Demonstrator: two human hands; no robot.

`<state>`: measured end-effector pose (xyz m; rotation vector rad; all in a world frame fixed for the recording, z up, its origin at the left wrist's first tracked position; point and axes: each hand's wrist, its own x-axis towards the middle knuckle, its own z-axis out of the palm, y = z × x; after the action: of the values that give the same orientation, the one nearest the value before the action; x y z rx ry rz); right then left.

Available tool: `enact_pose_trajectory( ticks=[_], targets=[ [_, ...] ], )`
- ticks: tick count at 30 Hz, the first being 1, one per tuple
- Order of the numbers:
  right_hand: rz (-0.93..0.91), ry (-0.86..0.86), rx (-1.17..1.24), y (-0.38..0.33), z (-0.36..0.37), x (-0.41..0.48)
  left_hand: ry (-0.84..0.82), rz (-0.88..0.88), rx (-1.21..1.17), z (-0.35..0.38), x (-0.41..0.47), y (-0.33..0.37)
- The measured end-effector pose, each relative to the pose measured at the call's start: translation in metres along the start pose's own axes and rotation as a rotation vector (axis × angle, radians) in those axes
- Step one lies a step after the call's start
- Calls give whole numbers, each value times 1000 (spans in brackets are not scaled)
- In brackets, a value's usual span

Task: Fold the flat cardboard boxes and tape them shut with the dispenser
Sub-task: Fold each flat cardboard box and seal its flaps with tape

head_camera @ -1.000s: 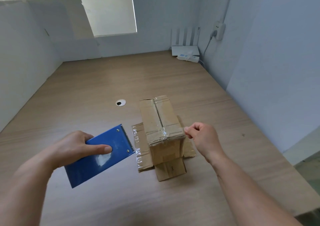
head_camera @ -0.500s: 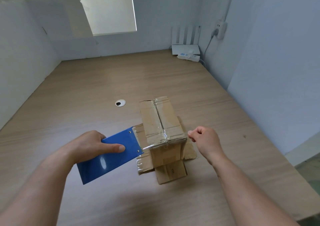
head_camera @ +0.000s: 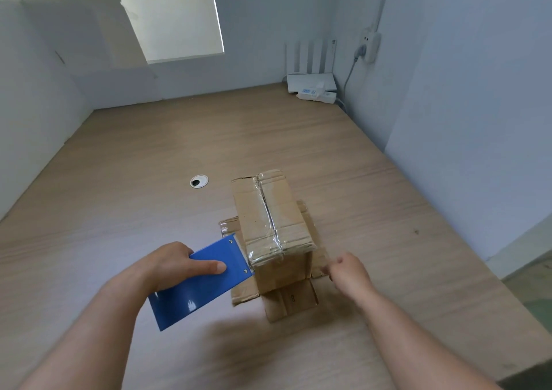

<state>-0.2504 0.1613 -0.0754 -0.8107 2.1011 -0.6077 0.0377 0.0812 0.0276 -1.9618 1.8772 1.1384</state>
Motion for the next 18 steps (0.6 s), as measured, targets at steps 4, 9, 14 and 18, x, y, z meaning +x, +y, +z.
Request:
enact_pose_trajectory(
  ticks=[4, 9, 14, 18],
  targets=[
    [-223, 301, 97, -21, -3, -18, 18, 2, 13, -1, 1, 0],
    [-413, 270, -170, -50, 16, -35, 18, -4, 15, -1, -1, 2],
    [-408, 254, -49, -49, 20, -28, -20, 6, -31, -19, -20, -7],
    [-405, 229, -15, -53, 21, -26, -78, 52, -105, -42, -42, -23]
  ],
)
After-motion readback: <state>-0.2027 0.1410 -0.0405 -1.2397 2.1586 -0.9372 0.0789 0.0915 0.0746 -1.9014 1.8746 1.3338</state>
